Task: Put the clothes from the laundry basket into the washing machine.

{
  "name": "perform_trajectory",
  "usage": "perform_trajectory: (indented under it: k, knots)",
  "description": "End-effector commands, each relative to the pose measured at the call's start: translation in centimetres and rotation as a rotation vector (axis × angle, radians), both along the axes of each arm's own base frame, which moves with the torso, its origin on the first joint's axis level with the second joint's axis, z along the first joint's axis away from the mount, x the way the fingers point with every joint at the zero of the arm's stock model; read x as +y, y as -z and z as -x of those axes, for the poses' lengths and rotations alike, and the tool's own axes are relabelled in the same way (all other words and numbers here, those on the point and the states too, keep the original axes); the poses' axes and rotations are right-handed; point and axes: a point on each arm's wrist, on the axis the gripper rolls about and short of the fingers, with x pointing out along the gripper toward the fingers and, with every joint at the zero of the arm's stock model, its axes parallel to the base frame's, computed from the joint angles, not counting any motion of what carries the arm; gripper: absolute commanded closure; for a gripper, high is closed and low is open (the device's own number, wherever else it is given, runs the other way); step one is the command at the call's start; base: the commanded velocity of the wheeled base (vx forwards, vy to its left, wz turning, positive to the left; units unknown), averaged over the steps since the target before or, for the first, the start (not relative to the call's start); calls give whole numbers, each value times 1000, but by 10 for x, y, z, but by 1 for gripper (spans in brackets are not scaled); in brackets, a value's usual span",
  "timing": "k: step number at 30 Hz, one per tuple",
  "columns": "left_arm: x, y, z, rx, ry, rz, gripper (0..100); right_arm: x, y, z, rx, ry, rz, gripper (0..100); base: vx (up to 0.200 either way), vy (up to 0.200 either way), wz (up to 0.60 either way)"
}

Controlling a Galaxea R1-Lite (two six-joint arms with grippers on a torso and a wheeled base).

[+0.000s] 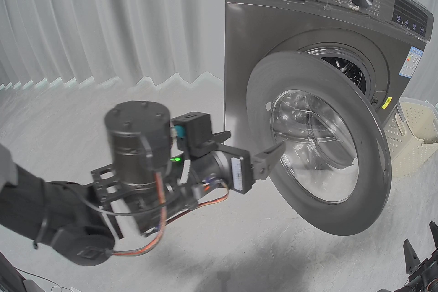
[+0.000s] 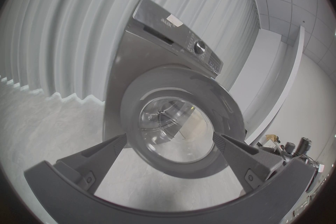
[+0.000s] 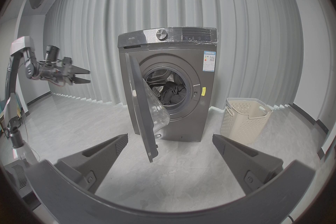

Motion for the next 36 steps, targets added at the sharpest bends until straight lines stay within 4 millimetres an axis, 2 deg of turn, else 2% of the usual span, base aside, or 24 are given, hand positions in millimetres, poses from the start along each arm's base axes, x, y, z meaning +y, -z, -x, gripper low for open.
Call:
perform_trajectory:
  k: [1, 2, 5, 6, 7, 13, 14, 15, 16, 19, 24, 25, 27, 31, 33, 34, 36]
  knots:
    - [86, -31, 70, -59, -50, 56, 0, 0, 4, 0, -2, 0, 1, 0, 0, 0, 0]
    - [91, -32, 72, -61, -56, 57, 0, 0, 4, 0, -2, 0, 1, 0, 0, 0, 0]
    - [126, -30, 84, -66, -134, 54, 0, 0, 4, 0, -2, 0, 1, 0, 0, 0, 0]
    - [129, -29, 85, -66, -141, 54, 0, 0, 4, 0, -2, 0, 1, 0, 0, 0, 0]
    - [144, -25, 94, -72, -168, 58, 0, 0, 4, 0, -2, -2, 1, 0, 0, 0, 0]
    - [180, -14, 124, -133, -256, 77, 0, 0, 4, 0, -2, 0, 1, 0, 0, 0, 0]
    - [180, -14, 124, -133, -256, 77, 0, 0, 4, 0, -2, 0, 1, 0, 0, 0, 0]
    - [194, -8, 133, -166, -310, 56, 0, 0, 4, 0, -2, 0, 1, 0, 0, 0, 0]
    - [194, -8, 133, -166, -310, 56, 0, 0, 4, 0, -2, 0, 1, 0, 0, 0, 0]
    - [216, 11, 156, -225, -414, 12, 0, 0, 4, 0, -2, 0, 1, 0, 0, 0, 0]
    - [235, 29, 183, -250, -548, -37, 0, 0, 4, 0, -2, 2, -8, 0, 0, 0, 0]
    - [235, 29, 183, -250, -548, -37, 0, 0, 4, 0, -2, 2, -8, 0, 0, 0, 0]
    - [241, 36, 197, -261, -592, -41, 0, 0, 4, 0, -2, 1, -4, 0, 0, 0, 0]
    - [243, 52, 207, -256, -623, -49, 0, 0, 4, 0, -2, -3, -2, 0, 0, 0, -450]
    - [244, 58, 208, -252, -635, -55, 0, 0, 4, 0, -2, -2, -2, 0, 0, 0, 0]
    - [244, 67, 211, -254, -668, -73, 0, 0, 4, 0, -2, -2, -2, 0, 0, 0, 0]
    - [245, 71, 213, -266, -683, -82, 0, 0, 4, 0, -2, 0, -2, 0, 0, 0, 0]
